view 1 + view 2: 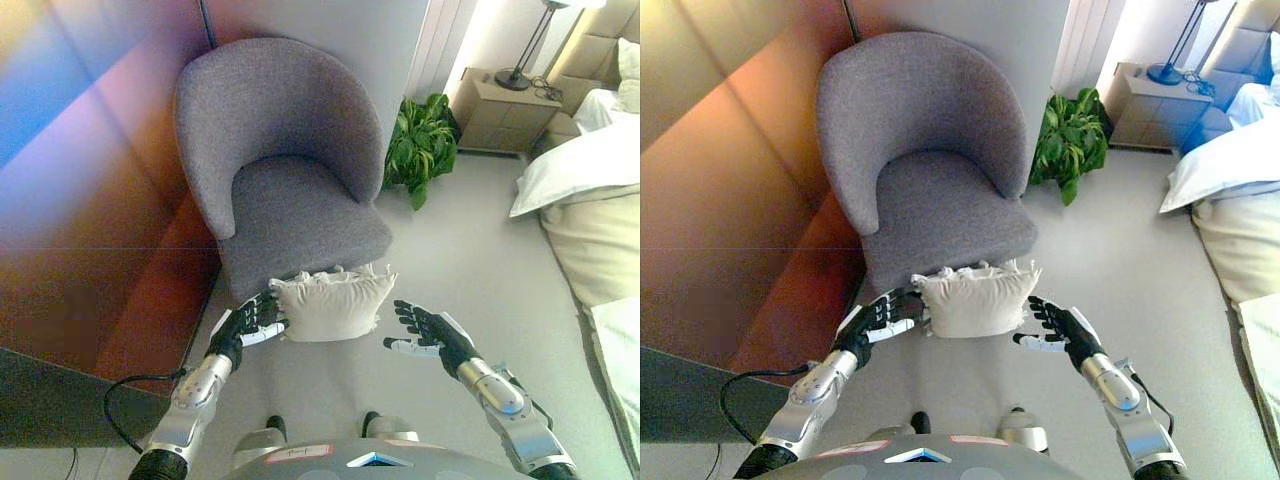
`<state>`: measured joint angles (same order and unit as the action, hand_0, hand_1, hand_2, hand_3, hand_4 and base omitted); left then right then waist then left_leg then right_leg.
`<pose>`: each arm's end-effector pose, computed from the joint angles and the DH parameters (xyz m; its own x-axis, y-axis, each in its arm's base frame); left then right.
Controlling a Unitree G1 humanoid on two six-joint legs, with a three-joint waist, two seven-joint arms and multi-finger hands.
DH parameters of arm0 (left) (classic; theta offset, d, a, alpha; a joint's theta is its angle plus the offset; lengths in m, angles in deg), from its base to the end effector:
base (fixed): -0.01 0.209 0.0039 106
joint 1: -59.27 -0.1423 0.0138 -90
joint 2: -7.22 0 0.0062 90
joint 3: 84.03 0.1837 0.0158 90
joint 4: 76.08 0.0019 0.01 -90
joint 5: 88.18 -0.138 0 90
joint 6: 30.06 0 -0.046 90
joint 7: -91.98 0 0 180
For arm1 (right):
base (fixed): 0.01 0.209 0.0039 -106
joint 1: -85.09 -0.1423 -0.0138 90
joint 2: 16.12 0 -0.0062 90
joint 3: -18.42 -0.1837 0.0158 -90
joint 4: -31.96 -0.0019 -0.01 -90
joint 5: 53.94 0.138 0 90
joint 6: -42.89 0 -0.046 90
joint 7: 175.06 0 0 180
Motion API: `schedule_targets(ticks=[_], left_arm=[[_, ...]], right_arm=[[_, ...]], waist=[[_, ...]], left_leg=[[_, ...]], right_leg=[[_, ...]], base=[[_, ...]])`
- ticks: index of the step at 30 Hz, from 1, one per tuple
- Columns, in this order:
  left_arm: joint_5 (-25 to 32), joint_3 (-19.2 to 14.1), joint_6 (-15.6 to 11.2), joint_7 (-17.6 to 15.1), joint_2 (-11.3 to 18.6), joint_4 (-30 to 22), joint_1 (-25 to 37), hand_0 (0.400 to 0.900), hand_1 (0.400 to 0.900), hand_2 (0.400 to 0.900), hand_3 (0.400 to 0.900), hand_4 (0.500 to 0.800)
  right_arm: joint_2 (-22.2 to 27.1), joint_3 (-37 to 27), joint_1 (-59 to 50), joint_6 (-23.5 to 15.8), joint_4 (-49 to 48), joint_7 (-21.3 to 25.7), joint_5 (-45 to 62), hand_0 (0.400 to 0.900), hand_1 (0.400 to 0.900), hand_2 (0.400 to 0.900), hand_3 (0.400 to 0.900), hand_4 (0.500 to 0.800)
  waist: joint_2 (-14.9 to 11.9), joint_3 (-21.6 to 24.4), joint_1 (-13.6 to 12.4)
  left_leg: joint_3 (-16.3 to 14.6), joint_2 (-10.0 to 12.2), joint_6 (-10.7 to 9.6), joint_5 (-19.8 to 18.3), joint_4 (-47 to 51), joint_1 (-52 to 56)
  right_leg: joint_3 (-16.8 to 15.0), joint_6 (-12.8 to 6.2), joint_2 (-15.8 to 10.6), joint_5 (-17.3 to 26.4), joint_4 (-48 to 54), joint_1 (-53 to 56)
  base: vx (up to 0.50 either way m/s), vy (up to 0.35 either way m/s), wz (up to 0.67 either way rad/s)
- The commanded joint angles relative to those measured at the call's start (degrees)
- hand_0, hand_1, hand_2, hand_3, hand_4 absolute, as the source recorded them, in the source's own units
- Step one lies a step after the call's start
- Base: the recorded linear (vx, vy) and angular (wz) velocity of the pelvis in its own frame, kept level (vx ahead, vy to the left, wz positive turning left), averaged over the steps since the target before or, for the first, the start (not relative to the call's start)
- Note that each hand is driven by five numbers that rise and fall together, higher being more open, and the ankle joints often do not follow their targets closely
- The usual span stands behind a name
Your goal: Pick up the pillow and put it on the sofa.
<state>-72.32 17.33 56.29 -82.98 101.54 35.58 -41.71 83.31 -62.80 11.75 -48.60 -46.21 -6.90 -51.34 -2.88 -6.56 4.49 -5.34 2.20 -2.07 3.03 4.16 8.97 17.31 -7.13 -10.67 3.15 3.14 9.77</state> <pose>0.1295 0.2127 -0.0451 0.8481 -0.0915 -0.5219 0.1297 0.9909 0.0371 0.1179 -0.2323 -0.0251 0.8201 0.1732 -0.5454 -0.3470 0.9084 -0.2332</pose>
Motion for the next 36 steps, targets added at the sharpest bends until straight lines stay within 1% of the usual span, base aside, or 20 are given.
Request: schedule_targets(ticks=[1,7,24,28,30,34,36], left_arm=[[-0.5,-1.9,-4.3,-0.3,0.9,-1.4,4.1,0.900,0.900,0.900,0.900,0.800],[-0.2,-1.3,-4.1,-0.4,1.1,-1.3,4.8,0.900,0.900,0.900,0.900,0.800],[0.5,-1.7,-3.9,-0.4,1.3,-1.9,4.6,0.900,0.900,0.900,0.900,0.800],[0.8,-1.5,-3.8,-0.3,1.4,-2.0,4.9,0.900,0.900,0.900,0.900,0.800],[1.2,-1.1,-3.7,-0.1,1.6,-2.3,5.4,0.900,0.900,0.900,0.900,0.800],[1.8,-0.3,-3.8,0.3,1.7,-2.2,6.0,0.900,0.900,0.900,0.900,0.800],[2.1,-0.2,-3.8,0.2,1.6,-2.3,6.2,0.900,0.900,0.900,0.900,0.800]], right_arm=[[0.9,-0.2,-4.7,-4.5,-2.1,0.7,2.1,0.900,0.900,0.900,0.900,0.800],[1.0,0.3,-5.3,-4.4,-2.2,0.5,2.5,0.900,0.900,0.900,0.900,0.800],[1.5,-0.7,-4.9,-4.4,-3.8,0.4,3.1,0.900,0.900,0.900,0.900,0.800],[1.7,-1.1,-4.9,-4.7,-4.7,0.6,3.3,0.900,0.900,0.900,0.900,0.800],[1.9,-1.2,-5.1,-5.0,-4.9,0.8,3.4,0.900,0.900,0.900,0.900,0.800],[2.5,-1.7,-5.2,-5.8,-5.8,1.0,3.8,0.900,0.900,0.900,0.900,0.800],[2.7,-1.9,-5.4,-6.0,-6.0,1.1,4.3,0.900,0.900,0.900,0.900,0.800]], waist=[[-0.7,2.0,-0.9],[-0.6,2.0,-0.7],[0.1,1.1,-0.5],[0.3,0.6,-0.4],[0.4,0.1,-0.4],[0.6,-1.0,-0.3],[0.6,-1.9,-0.2]], left_leg=[[-1.2,3.3,-2.1,-3.5,-3.5,-3.0],[-1.1,3.4,-2.1,-3.5,-4.2,-3.7],[-0.7,4.8,-2.7,-4.1,-6.8,-4.6],[-0.5,5.8,-3.4,-3.8,-7.6,-5.3],[-0.2,6.6,-3.8,-3.7,-8.5,-5.9],[0.8,8.5,-4.9,-3.5,-10.8,-7.1],[1.6,9.4,-5.5,-3.9,-13.5,-8.3]], right_leg=[[0.5,-1.53,-0.8,-0.6,-1.6,-3.0],[-0.1,-1.27,-0.6,-0.6,-2.0,-3.5],[-0.7,-0.50,0.6,-2.1,-2.6,-3.1],[-0.8,0.04,1.4,-2.5,-2.7,-3.2],[-0.9,0.45,2.1,-2.9,-2.9,-3.3],[-1.0,1.67,4.0,-3.8,-3.2,-3.2],[-1.3,2.52,5.3,-4.3,-3.2,-3.2]], base=[[-0.03,-0.016,-0.06],[0.00,-0.014,-0.03],[0.00,-0.021,0.00],[-0.02,-0.072,0.01],[-0.03,-0.115,0.03],[-0.03,-0.149,0.05],[-0.05,-0.185,0.00]])
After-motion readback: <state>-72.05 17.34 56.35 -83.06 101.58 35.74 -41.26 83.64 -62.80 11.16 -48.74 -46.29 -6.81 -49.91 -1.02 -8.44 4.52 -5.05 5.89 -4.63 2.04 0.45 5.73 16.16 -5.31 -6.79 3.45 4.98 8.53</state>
